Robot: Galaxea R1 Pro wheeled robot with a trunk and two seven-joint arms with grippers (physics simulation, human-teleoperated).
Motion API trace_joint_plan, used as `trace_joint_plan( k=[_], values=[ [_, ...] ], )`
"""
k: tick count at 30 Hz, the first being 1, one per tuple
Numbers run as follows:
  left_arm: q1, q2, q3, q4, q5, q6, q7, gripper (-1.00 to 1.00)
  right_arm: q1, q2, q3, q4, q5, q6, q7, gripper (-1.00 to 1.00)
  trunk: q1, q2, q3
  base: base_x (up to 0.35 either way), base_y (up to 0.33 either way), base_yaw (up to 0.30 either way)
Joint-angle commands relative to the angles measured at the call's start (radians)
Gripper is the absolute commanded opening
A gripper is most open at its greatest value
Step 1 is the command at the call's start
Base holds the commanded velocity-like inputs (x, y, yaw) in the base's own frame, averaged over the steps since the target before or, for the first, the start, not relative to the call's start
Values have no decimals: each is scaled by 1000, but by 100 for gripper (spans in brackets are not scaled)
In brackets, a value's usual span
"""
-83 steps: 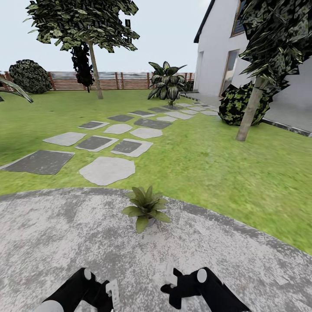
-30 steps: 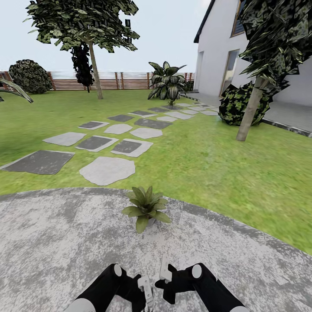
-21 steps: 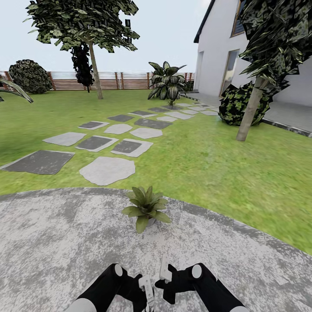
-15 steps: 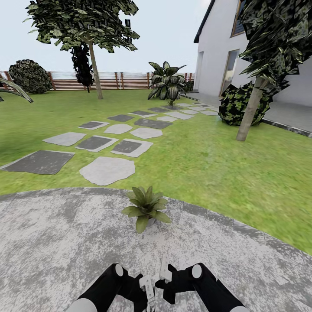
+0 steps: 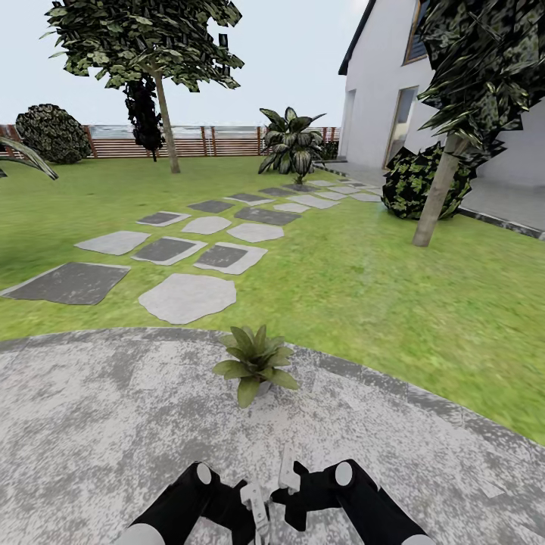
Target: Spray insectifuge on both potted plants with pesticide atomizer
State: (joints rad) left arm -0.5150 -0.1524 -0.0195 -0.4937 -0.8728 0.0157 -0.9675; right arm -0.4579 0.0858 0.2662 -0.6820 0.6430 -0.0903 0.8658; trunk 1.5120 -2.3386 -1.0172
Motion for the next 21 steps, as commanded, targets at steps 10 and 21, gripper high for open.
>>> trace_joint_plan(
  k=[10, 21],
  values=[
    [1, 39, 0, 1, -8, 3, -3, -100, 0, 0, -1, 0, 10, -9, 1, -100, 0, 0, -1, 0, 0, 0],
    [6, 186, 0, 1, -4, 0, -9, -100, -1, -1, -4, 5, 10, -11, 1, 100, 0, 0, -1, 0, 0, 0]
  ],
)
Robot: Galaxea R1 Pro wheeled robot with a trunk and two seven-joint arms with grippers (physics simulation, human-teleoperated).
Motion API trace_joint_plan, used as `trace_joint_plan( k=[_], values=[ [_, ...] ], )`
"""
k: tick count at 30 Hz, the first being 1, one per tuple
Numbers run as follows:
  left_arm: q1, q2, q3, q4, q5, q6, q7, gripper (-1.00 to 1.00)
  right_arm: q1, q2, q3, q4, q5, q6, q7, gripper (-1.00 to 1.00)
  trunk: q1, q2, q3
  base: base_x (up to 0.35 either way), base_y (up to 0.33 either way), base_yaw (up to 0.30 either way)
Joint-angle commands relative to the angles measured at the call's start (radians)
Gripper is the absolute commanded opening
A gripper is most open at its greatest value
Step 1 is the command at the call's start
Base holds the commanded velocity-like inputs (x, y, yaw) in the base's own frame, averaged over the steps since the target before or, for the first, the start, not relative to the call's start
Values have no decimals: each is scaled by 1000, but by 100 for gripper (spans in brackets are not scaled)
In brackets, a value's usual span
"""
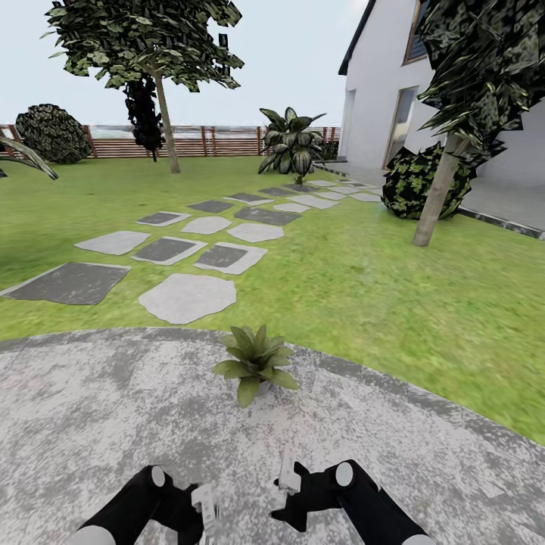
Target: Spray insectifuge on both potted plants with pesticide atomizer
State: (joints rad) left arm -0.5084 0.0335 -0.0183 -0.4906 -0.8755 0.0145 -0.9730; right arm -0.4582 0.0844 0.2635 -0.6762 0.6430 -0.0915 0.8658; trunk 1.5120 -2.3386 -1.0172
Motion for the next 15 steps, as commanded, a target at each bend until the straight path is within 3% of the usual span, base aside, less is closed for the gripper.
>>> trace_joint_plan(
  k=[1, 8, 11, 13, 15],
  values=[
    [0, 11, -2, -2, 1, 1, -4, -100, 0, 0, -1, 0, 11, -10, 1, 100, 0, 0, -1, 0, 0, 0],
    [1, 24, 5, 0, 7, -10, -3, -100, 0, -5, -10, 1, 9, -11, -9, 100, 0, 0, -1, 0, 0, 0],
    [1, 28, 10, 4, 7, -56, -2, -100, 0, -28, -24, 1, 8, -13, -11, 100, 0, 0, -1, 0, 0, 0],
    [1, 28, 12, 4, 7, -63, -1, -100, 0, -59, -73, 3, 7, -14, -12, 100, 0, 0, -1, 0, 0, 0],
    [1, 28, 13, 4, 7, -66, 1, -100, 1, -93, -176, 5, 6, -17, -12, 100, 0, 0, -1, 0, 0, 0]
  ],
)
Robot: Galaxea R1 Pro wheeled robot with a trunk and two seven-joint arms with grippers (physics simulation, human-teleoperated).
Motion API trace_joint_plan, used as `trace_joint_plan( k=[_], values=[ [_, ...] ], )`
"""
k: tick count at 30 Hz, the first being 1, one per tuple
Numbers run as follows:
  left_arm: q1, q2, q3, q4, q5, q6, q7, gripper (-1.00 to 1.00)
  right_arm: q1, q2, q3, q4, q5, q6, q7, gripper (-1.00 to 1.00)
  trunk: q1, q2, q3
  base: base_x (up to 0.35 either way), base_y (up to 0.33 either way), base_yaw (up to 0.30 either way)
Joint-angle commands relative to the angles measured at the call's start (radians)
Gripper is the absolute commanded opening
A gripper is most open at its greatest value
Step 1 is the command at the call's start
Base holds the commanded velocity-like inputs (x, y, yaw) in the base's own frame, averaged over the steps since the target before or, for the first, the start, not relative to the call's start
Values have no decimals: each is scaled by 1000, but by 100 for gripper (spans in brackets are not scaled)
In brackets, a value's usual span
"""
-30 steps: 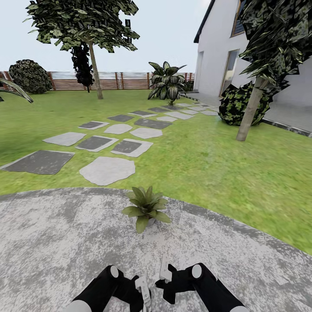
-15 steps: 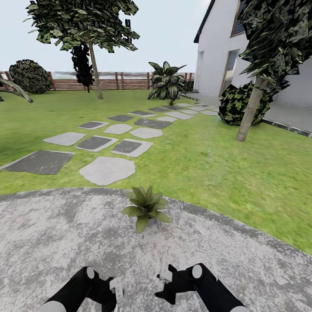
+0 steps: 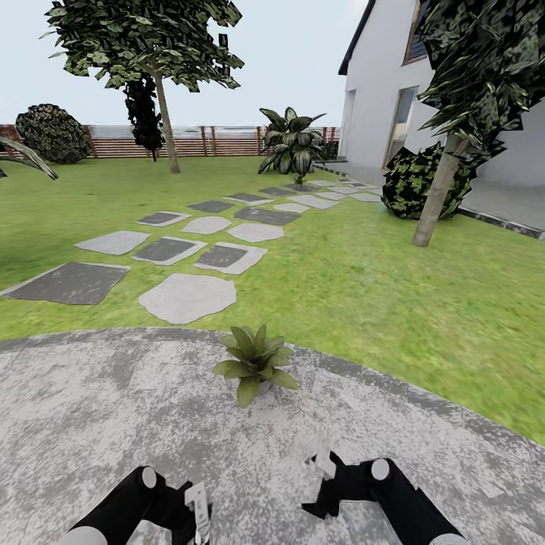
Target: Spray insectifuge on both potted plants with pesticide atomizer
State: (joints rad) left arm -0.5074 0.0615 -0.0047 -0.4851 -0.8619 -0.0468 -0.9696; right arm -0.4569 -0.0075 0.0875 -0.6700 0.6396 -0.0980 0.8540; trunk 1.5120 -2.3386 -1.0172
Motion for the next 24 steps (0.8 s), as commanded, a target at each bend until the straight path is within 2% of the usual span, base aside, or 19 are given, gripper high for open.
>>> trace_joint_plan(
  k=[1, 4, 7, 9, 11, 13, 17, 19, 21, 24],
  values=[
    [0, 0, 0, -2, -6, -6, -1, -100, 0, -13, -45, 2, 10, -12, -1, 100, 0, 0, -1, 0, 0, 0],
    [0, 0, 1, -4, -5, -5, 1, -100, 2, -52, -227, 46, 10, -30, -7, 100, 0, 0, -1, 0, 0, 0],
    [0, -1, 1, -4, 1, -5, 2, -100, 4, -72, -339, 90, 10, -84, -63, 100, 0, 0, -1, 0, 0, 0],
    [0, -1, 2, -5, 8, -5, 3, -100, 5, -80, -422, 127, 10, -130, -131, 100, 0, 0, -1, 0, 0, 0],
    [0, -2, 3, -6, 17, -4, 4, -100, 18, -82, -541, 185, 9, -213, -253, 100, 0, 0, -1, 0, 0, 0],
    [0, -2, 22, -7, 27, -3, 6, -100, 37, -83, -624, 228, 9, -284, -353, 100, 0, 0, -1, 0, 0, 0],
    [-3, -3, 91, -10, 31, 0, 11, -100, 62, -82, -731, 291, 9, -364, -432, 100, 0, 0, -1, 0, 0, 0],
    [-6, -3, 124, -11, 32, 13, 16, -100, 69, -82, -761, 303, 9, -393, -440, 100, 0, 0, -1, 0, 0, 0],
    [-8, -4, 144, -12, 33, 35, 30, -100, 78, -81, -770, 307, 9, -403, -443, 100, 0, 0, -1, 0, 0, 0],
    [-9, -12, 170, -12, 33, 89, 90, -100, 86, -80, -781, 309, 8, -408, -449, 100, 0, 0, -1, 0, 0, 0]
  ],
)
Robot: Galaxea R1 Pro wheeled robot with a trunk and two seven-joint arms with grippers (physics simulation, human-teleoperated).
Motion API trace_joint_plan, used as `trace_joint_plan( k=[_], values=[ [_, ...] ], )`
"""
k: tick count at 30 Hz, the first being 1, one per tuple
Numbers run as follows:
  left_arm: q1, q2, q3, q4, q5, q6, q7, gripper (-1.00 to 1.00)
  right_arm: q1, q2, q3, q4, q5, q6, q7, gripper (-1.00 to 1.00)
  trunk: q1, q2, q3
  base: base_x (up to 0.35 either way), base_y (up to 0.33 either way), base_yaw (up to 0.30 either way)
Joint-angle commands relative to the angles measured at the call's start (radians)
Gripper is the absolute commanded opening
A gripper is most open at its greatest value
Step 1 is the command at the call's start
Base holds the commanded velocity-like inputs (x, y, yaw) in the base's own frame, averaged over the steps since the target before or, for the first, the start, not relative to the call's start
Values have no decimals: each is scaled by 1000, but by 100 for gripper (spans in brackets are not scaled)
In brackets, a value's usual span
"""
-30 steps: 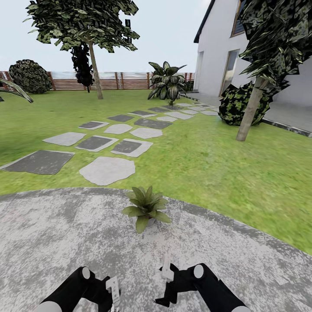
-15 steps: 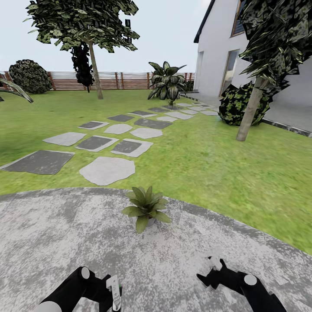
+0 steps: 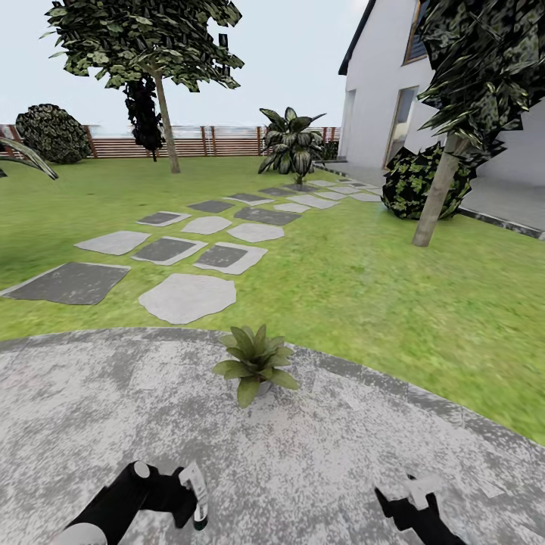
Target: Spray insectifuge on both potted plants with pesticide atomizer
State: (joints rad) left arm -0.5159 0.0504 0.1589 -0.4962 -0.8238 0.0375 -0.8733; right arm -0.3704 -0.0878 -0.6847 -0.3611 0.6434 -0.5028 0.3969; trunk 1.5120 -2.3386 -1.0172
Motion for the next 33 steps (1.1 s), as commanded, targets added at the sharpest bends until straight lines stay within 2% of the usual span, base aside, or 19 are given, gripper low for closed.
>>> trace_joint_plan(
  k=[1, 4, 7, 9, 13, 14, 15, 17, 25, 26, 29, 33],
  values=[
    [-1, -5, 11, -2, -4, 19, 18, -100, 0, 0, -18, 0, 4, -4, 0, 100, 0, 0, -1, 0, 0, 0],
    [-2, -25, 17, -2, 6, 68, 66, -100, 5, 0, -71, 1, 4, -5, -25, 100, 0, 0, -1, 0, 0, 0],
    [0, -69, 8, -1, 4, 166, 83, -100, 6, 5, -171, 1, 4, -5, -36, 100, 0, 0, -1, 0, 0, 0],
    [-4, -82, 8, -2, 6, 232, 86, -100, 7, 8, -196, 1, 5, -5, -39, 100, 0, 0, -1, 0, 0, 0],
    [-20, -88, 13, -5, 9, 378, 92, -100, 15, 10, -206, 31, 5, -10, -43, 100, 0, 0, -1, 0, 0, 0],
    [-25, -88, 13, -5, 9, 396, 94, -100, 16, 10, -207, 37, 5, -13, -43, 100, 0, 0, -1, 0, 0, 0],
    [-45, -87, 15, -9, 11, 464, 99, -100, 19, 10, -208, 60, 6, -31, -43, 100, 0, 0, -1, 0, 0, 0],
    [-68, -91, 16, -12, 12, 539, 102, -100, 20, 11, -208, 86, 7, -48, -43, 100, 0, 0, -1, 0, 0, 0],
    [-188, -92, 14, -29, 15, 783, 96, -100, 21, 10, -208, 105, 10, -55, -41, 100, 0, 0, -1, 0, 0, 0],
    [-208, -93, 9, -30, 13, 831, 96, -100, 21, 11, -208, 105, 10, -55, -41, 100, 0, 0, -1, 0, 0, 0],
    [-255, -92, 5, -30, 14, 889, 96, -100, 21, 10, -208, 107, 10, -54, -41, 100, 0, 0, -1, 0, 0, 0],
    [-311, -92, 4, -29, 17, 910, 96, -100, 21, 10, -208, 118, 10, -55, -41, 100, 0, 0, -1, 0, 0, 0]
  ],
)
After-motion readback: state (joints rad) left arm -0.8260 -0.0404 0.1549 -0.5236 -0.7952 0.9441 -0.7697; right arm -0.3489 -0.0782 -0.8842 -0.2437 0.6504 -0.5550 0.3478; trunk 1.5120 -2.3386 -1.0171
